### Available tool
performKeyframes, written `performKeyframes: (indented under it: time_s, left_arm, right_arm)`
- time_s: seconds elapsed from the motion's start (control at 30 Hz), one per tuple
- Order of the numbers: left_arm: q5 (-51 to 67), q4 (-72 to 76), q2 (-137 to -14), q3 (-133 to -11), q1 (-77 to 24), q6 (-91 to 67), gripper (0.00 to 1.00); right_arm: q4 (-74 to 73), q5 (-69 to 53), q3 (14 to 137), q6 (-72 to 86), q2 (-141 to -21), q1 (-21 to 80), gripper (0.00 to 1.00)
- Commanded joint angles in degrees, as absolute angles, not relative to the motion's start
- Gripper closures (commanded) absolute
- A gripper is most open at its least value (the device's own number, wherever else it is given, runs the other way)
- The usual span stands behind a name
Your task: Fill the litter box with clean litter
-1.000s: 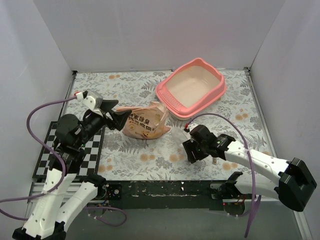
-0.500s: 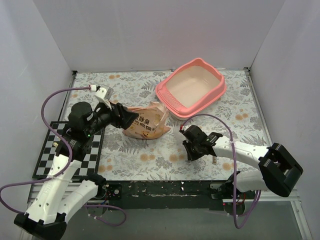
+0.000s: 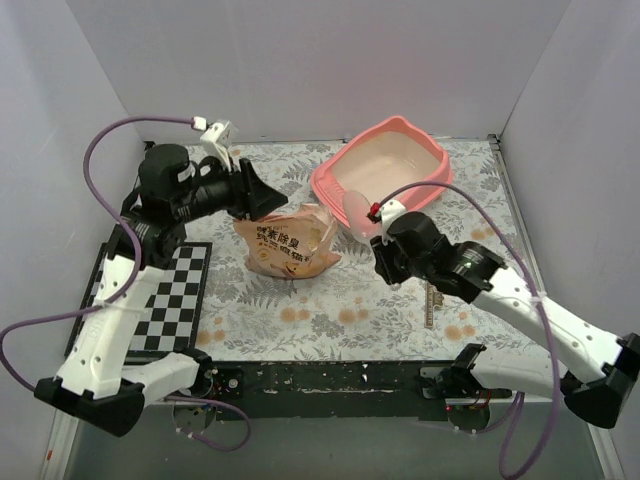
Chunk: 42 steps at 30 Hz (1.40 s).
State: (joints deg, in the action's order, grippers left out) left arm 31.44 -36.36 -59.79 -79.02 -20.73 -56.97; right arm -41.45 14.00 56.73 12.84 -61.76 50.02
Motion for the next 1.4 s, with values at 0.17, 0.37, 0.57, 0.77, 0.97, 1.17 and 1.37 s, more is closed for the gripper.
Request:
performKeyframes:
  time_s: [0.17,0.37,0.57,0.77,0.97,1.17,1.37]
  left_arm:
    - [43.1,-40.3,-71.2,-93.8,-20.7,-70.2,0.59]
    - [46.8,-35.8,-73.3,-94.2,-20.7,-78.3,0.62]
    - [45.9,-36.2,-73.4,-94.1,-20.7,-79.4,0.62]
    - [45.8,-37.4,-72.2,-93.2,-20.7,-77.5,0.64]
    - [45.1,-39.0,-70.8,-91.0,-21.3,-74.3,0.75]
    - [44.1,-40.7,-69.2,-89.2,-21.9,-71.4,0.69]
    - [44.5,-40.9,-68.7,-88.6,-22.2,-70.1,0.66]
  right_arm:
    - [-53.1,9.0,80.8,-3.5,-64.1,54.0,0.99]
    - [-57.6,10.5,90.9,-7.2,-70.6,57.4,0.99]
    - [-61.5,14.6,97.7,-9.7,-75.1,60.9,0.99]
    - [-61.6,16.8,98.9,-10.1,-76.5,63.2,0.99]
    - [-61.4,20.5,100.3,-10.1,-77.7,64.1,0.99]
    - [-61.3,22.2,102.0,-9.9,-77.3,64.2,0.99]
    - [-61.3,22.1,102.4,-10.2,-77.0,64.2,0.99]
